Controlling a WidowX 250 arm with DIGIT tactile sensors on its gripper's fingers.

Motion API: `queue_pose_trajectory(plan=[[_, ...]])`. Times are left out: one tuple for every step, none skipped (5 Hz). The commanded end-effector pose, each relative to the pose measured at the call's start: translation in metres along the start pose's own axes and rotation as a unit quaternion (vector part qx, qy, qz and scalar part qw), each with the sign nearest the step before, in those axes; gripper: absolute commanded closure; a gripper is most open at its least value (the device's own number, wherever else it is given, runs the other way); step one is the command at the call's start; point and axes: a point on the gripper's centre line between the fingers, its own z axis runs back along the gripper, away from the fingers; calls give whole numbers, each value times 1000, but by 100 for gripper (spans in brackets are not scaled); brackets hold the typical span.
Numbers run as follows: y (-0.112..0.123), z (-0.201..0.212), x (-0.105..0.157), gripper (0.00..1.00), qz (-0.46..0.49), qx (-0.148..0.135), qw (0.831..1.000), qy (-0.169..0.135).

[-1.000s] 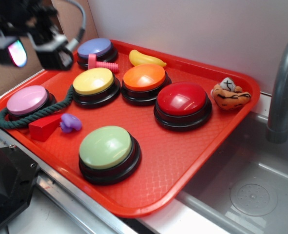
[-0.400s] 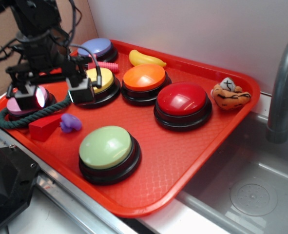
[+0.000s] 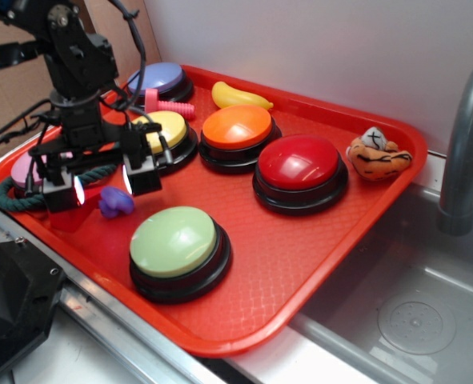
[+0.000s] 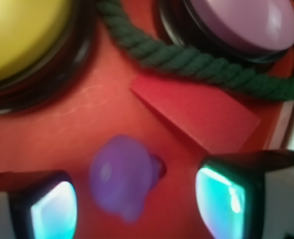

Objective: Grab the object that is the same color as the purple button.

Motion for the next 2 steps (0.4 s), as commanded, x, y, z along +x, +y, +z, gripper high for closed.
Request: queue_pose_trajectory(plan=[[-1,-12,7,83,-17,-20,1000,11],[-2,-11,6,100,-23,-34,999,11]])
